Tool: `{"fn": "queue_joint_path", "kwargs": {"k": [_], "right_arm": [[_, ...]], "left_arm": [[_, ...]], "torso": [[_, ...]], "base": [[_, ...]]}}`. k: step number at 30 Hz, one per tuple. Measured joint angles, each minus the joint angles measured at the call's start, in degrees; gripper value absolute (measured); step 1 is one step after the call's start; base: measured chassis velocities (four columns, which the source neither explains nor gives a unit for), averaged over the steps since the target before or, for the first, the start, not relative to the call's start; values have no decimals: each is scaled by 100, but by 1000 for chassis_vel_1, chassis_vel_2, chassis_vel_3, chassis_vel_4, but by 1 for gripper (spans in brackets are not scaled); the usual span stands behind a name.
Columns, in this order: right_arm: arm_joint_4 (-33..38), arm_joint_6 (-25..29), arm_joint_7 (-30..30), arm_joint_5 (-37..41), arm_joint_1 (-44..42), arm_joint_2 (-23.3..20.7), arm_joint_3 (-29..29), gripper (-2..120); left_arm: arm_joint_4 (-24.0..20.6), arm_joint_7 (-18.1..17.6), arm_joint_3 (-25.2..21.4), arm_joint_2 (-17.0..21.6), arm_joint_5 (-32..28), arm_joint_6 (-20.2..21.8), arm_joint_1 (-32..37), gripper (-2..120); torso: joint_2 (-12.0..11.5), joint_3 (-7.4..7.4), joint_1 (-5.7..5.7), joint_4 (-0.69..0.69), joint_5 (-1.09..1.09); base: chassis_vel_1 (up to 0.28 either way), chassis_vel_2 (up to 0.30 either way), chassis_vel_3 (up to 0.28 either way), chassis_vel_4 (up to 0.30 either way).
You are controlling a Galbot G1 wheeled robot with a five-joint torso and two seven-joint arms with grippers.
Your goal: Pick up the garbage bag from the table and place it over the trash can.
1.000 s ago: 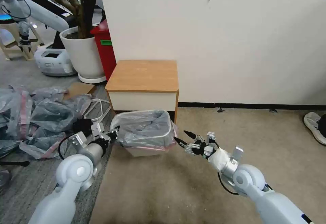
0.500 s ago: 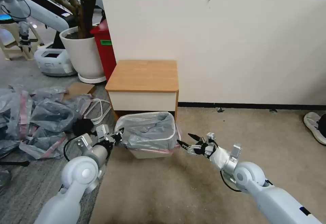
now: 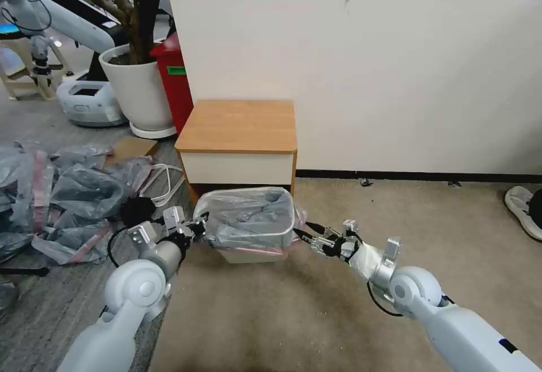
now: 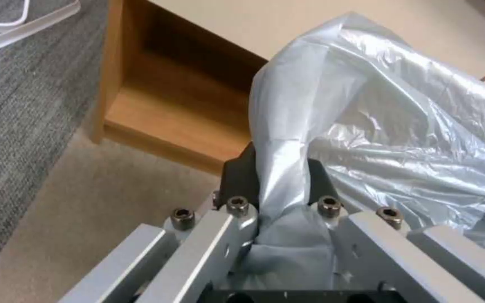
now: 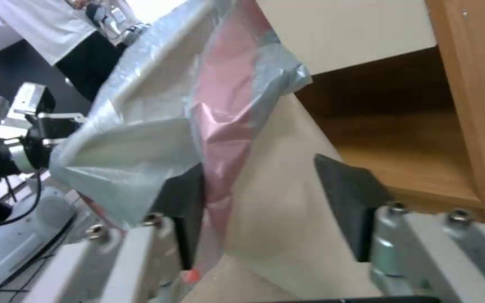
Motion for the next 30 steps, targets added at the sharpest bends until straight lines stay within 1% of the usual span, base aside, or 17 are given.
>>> {"fn": "queue_joint_path", "kwargs": {"k": [2,3,6,7,8,10,12,13,14,20,30], "right_arm": [[-16,17,-63,9,-3,-12,1,37],[-16,17,-63,9,-3,-12,1,37],[-67,64,-88,3,-22,-29,11,22],[-80,72,-90,-4,-25,-29,11,19],[-80,72,-90,-4,-25,-29,11,19],[-108,82,-92,-29,-29,-28,11,10],[-108,82,-92,-29,-29,-28,11,10],[-141,86,-92,-67,-38,-16,12,2],[-161,88,-91,-83,-45,-7,10,0],[-274,139,-61,-141,-57,52,-17,0],[-383,265,68,-330,-80,82,-70,0]], "left_arm": [[6,10,3,2,34,-7,13,6],[6,10,3,2,34,-7,13,6],[8,21,2,18,40,-10,25,6],[7,24,2,19,40,-10,31,6],[7,24,2,19,40,-10,31,6],[5,31,-1,18,40,-10,38,6],[5,31,-1,18,40,-10,38,6],[-1,38,-6,13,40,-12,52,6],[-9,42,-10,10,39,-12,61,6],[-40,130,-47,-14,36,-16,142,6],[-24,161,-58,-38,21,-25,120,6]], "torso": [[0,0,0,0,0],[0,0,0,0,0],[0,0,0,0,0],[0,0,0,0,0],[0,0,0,0,0],[0,0,0,0,0],[0,0,0,0,0],[0,0,0,0,0],[0,0,0,0,0],[0,0,0,0,0],[0,0,0,0,0]], "base": [[0,0,0,0],[0,0,0,0],[0,0,0,0],[0,0,0,0],[0,0,0,0],[0,0,0,0],[0,0,0,0],[0,0,0,0],[0,0,0,0],[0,0,0,0],[0,0,0,0]]}}
